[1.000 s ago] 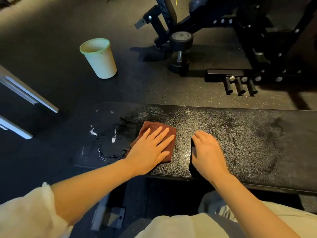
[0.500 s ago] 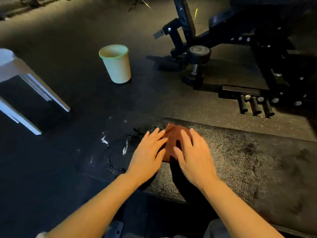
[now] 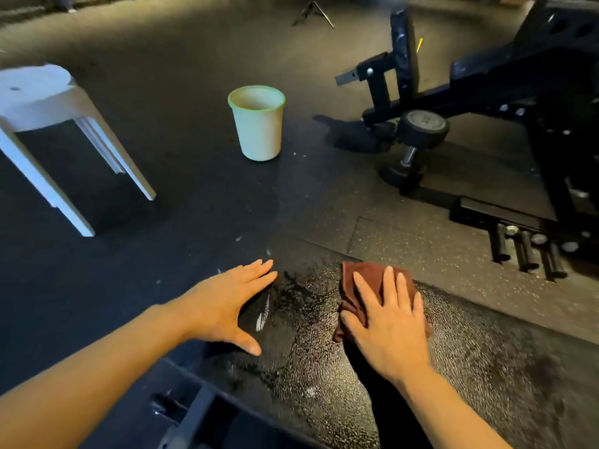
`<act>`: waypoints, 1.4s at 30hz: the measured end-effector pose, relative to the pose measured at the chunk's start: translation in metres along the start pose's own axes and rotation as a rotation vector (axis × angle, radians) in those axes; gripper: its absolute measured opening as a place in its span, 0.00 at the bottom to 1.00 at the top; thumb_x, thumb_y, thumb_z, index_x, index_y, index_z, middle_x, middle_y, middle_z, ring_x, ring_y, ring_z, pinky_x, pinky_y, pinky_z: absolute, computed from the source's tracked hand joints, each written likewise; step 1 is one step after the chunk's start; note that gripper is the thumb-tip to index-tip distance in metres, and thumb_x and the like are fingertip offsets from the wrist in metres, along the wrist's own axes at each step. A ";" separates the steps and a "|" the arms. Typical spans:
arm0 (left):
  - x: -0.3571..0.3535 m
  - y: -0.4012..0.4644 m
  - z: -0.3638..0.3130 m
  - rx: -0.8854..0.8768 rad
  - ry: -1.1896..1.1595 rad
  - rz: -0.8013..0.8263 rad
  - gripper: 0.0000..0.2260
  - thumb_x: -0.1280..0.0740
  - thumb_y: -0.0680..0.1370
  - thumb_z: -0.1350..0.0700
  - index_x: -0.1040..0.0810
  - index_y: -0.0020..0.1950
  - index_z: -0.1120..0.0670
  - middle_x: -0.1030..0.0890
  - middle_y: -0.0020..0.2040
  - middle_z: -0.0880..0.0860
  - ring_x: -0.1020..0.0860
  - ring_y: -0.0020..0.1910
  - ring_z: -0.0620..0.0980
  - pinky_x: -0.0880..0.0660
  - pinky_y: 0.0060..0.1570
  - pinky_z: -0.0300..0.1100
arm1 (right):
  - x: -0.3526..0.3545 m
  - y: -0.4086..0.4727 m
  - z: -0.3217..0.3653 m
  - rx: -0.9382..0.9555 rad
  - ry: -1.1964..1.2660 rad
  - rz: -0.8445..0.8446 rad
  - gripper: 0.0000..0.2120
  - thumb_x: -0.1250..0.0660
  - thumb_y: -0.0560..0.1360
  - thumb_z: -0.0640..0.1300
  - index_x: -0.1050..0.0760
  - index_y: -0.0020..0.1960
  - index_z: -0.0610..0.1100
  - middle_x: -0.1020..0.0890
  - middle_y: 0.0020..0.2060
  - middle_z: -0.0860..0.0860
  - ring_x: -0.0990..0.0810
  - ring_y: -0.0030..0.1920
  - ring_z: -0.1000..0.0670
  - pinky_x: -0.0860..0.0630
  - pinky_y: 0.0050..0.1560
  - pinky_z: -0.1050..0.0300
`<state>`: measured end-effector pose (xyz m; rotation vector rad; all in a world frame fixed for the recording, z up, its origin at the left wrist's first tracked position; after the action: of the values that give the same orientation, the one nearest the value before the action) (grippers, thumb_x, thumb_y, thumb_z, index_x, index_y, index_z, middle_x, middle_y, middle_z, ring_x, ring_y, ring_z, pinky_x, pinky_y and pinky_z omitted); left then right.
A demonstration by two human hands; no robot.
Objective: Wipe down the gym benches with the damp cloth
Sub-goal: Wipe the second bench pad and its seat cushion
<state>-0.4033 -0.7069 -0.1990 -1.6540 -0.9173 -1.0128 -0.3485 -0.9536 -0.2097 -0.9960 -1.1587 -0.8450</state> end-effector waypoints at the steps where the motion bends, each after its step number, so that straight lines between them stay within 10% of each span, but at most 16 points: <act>1: -0.001 0.002 -0.001 0.006 0.003 0.019 0.55 0.31 0.65 0.29 0.64 0.77 0.45 0.67 0.74 0.41 0.66 0.72 0.39 0.60 0.73 0.38 | 0.002 0.006 0.011 0.010 0.012 0.009 0.42 0.70 0.66 0.71 0.61 0.78 0.58 0.64 0.77 0.43 0.66 0.76 0.42 0.63 0.75 0.41; 5: -0.003 0.004 -0.003 0.025 0.019 0.023 0.56 0.32 0.62 0.28 0.64 0.76 0.44 0.68 0.73 0.40 0.66 0.72 0.39 0.53 0.76 0.44 | -0.002 0.033 0.070 0.178 0.034 0.031 0.34 0.58 0.78 0.65 0.60 0.79 0.52 0.64 0.76 0.41 0.66 0.76 0.41 0.65 0.75 0.43; 9: -0.004 0.004 0.001 0.022 -0.018 -0.002 0.56 0.32 0.61 0.26 0.67 0.73 0.42 0.68 0.73 0.39 0.65 0.75 0.39 0.58 0.74 0.38 | -0.004 0.031 0.070 0.325 0.045 0.008 0.40 0.67 0.69 0.67 0.58 0.79 0.53 0.62 0.78 0.47 0.65 0.77 0.47 0.68 0.73 0.52; 17: -0.002 0.007 -0.002 0.031 -0.029 0.030 0.57 0.30 0.62 0.28 0.65 0.75 0.43 0.68 0.73 0.38 0.65 0.74 0.39 0.52 0.77 0.45 | 0.003 0.023 0.051 0.139 0.064 -0.012 0.42 0.71 0.67 0.65 0.59 0.79 0.50 0.62 0.77 0.45 0.64 0.77 0.46 0.66 0.75 0.50; 23: 0.002 0.007 -0.007 0.006 -0.037 0.020 0.56 0.29 0.62 0.29 0.66 0.74 0.44 0.66 0.72 0.40 0.65 0.72 0.38 0.63 0.67 0.31 | -0.003 0.036 0.087 0.332 0.082 0.028 0.43 0.70 0.65 0.65 0.58 0.79 0.52 0.60 0.78 0.47 0.63 0.77 0.48 0.65 0.75 0.52; 30: -0.001 0.005 -0.008 0.002 -0.025 0.034 0.57 0.31 0.62 0.30 0.65 0.76 0.47 0.66 0.73 0.41 0.65 0.72 0.38 0.65 0.66 0.30 | 0.006 0.013 0.005 -0.030 0.029 -0.003 0.31 0.56 0.80 0.63 0.59 0.79 0.53 0.60 0.78 0.45 0.61 0.78 0.46 0.65 0.75 0.50; 34: 0.002 0.003 -0.014 0.022 -0.040 0.032 0.56 0.29 0.64 0.33 0.63 0.77 0.49 0.66 0.73 0.42 0.66 0.71 0.39 0.62 0.70 0.37 | 0.000 0.003 0.066 0.166 0.019 0.006 0.31 0.57 0.81 0.61 0.62 0.79 0.50 0.63 0.77 0.44 0.65 0.77 0.43 0.65 0.75 0.44; 42: -0.001 -0.047 -0.038 0.012 -0.044 -0.280 0.43 0.31 0.74 0.41 0.58 0.77 0.45 0.62 0.76 0.40 0.58 0.76 0.40 0.48 0.73 0.37 | -0.015 -0.052 0.031 0.229 0.033 -0.033 0.37 0.69 0.71 0.66 0.61 0.77 0.55 0.60 0.78 0.50 0.63 0.77 0.50 0.65 0.75 0.51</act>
<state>-0.4542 -0.7313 -0.1761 -1.5721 -1.2062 -1.1580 -0.4096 -0.9414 -0.2116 -0.7745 -1.2159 -0.7337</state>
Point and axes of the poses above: each hand's wrist, its own y-axis towards the middle knuckle, its own x-axis out of the back of the hand, z = x × y, the point moved 5 cm from there along y, towards the middle knuckle
